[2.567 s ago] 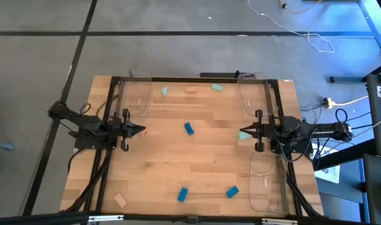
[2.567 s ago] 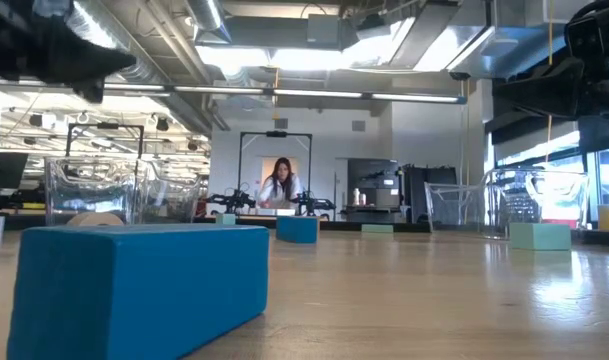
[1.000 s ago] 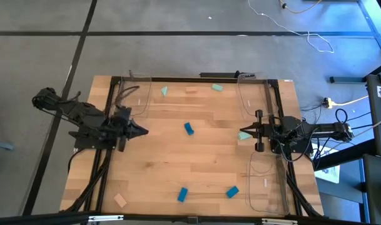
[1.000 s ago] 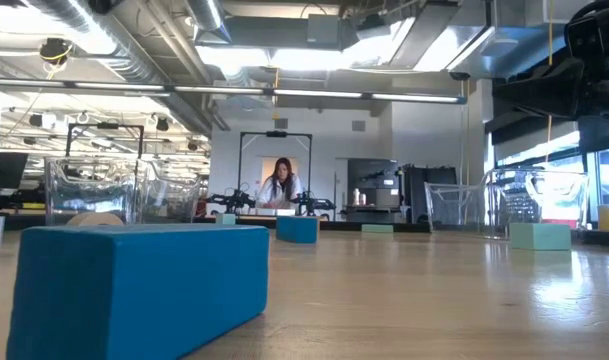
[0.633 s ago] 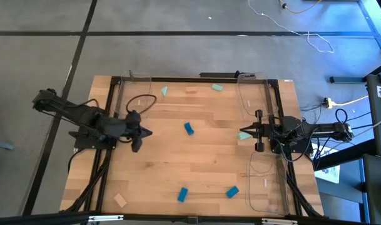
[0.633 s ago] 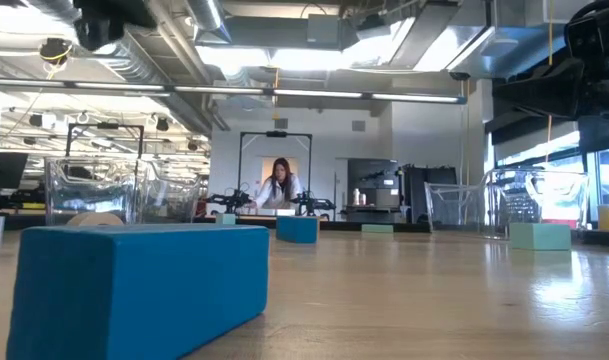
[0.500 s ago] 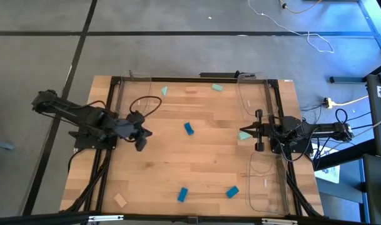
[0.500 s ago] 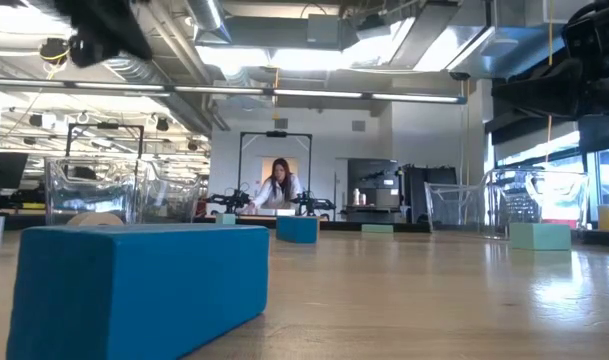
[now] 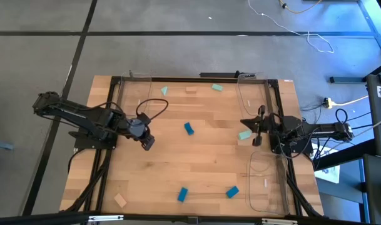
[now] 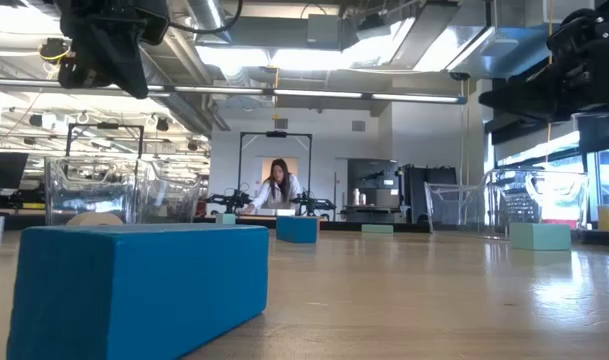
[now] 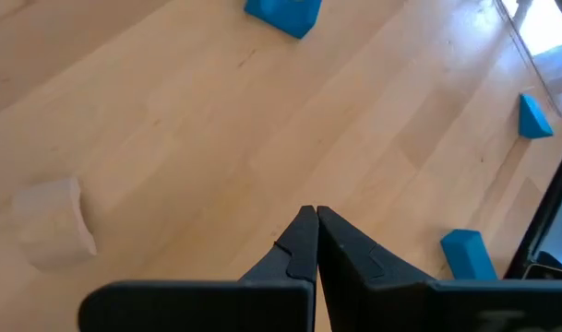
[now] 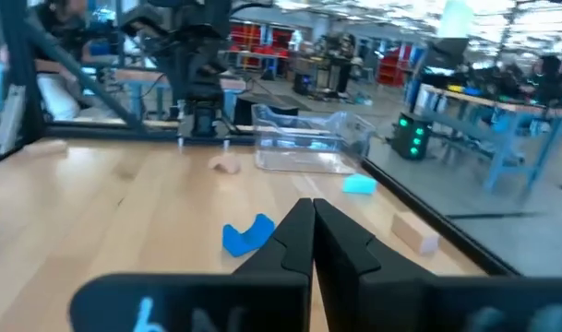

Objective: Sort & place blocks by color
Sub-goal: Put the middle left brown block into the top left transparent bin

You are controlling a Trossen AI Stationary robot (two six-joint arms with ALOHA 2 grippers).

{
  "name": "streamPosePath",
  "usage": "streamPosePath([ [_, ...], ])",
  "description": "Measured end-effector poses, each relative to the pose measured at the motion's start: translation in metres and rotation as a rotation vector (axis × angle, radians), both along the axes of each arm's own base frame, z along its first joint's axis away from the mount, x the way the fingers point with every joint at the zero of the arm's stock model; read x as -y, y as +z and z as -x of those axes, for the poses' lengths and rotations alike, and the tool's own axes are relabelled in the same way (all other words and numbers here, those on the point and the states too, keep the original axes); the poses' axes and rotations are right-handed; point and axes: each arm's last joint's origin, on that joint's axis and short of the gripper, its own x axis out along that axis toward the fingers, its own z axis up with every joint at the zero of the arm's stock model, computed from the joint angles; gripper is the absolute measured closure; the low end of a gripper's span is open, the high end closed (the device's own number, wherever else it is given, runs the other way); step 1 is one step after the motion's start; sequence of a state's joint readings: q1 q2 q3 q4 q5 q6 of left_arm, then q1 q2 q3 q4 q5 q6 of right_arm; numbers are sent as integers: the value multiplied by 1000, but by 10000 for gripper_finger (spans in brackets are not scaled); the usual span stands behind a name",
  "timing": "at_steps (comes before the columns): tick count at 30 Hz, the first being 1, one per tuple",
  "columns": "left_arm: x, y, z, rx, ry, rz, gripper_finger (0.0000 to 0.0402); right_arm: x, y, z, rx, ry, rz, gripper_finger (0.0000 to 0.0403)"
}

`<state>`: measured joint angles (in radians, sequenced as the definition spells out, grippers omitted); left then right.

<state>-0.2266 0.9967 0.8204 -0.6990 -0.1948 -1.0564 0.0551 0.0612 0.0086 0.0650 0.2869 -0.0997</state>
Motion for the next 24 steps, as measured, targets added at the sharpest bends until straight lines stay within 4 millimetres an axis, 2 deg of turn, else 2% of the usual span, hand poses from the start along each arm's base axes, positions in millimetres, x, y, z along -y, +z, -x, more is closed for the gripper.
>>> streamPosePath([
  [5, 0, 1, 0, 11, 34, 10, 401, 0, 0, 0, 18, -7, -69, 393],
  [24, 1, -7, 0, -49, 253, 189, 401, 0, 0, 0, 18, -7, -65, 393],
])
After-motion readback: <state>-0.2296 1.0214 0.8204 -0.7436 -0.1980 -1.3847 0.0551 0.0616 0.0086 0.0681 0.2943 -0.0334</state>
